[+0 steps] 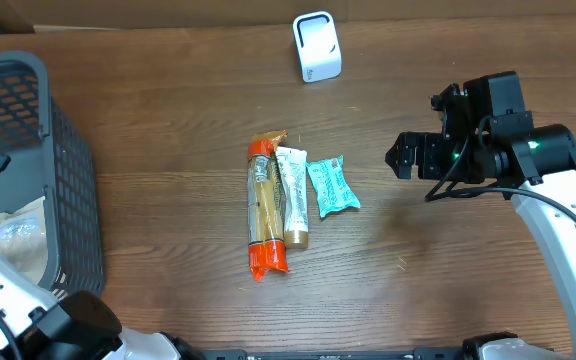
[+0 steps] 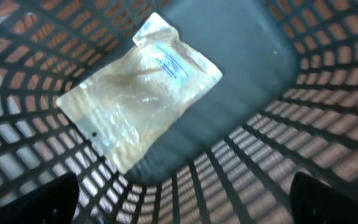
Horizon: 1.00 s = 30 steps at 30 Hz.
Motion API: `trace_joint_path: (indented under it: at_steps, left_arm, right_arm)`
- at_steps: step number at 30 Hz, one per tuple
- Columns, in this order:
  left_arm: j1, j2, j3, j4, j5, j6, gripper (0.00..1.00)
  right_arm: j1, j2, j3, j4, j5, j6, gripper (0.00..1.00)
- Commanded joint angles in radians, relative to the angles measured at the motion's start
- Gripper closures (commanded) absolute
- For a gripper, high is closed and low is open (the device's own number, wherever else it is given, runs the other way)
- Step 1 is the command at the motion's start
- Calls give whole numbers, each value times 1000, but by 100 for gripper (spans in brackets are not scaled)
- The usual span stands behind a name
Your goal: Scan the item barcode
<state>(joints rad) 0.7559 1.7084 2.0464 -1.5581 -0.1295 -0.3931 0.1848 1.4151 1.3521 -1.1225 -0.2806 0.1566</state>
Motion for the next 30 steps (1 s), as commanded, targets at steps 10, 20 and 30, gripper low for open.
trace_joint_path:
  at_steps: [10, 20, 30]
  left_arm:
    - [-11, 9, -485, 394, -42, 203, 3]
    - [-19, 49, -760, 658, -147, 214, 1]
    - [-19, 164, -792, 726, -266, 285, 0]
  right_arm:
    - [5, -1, 22, -13, -5, -30, 0]
    - [5, -1, 22, -17, -6, -29, 0]
    - [5, -1, 22, -34, -5, -29, 0]
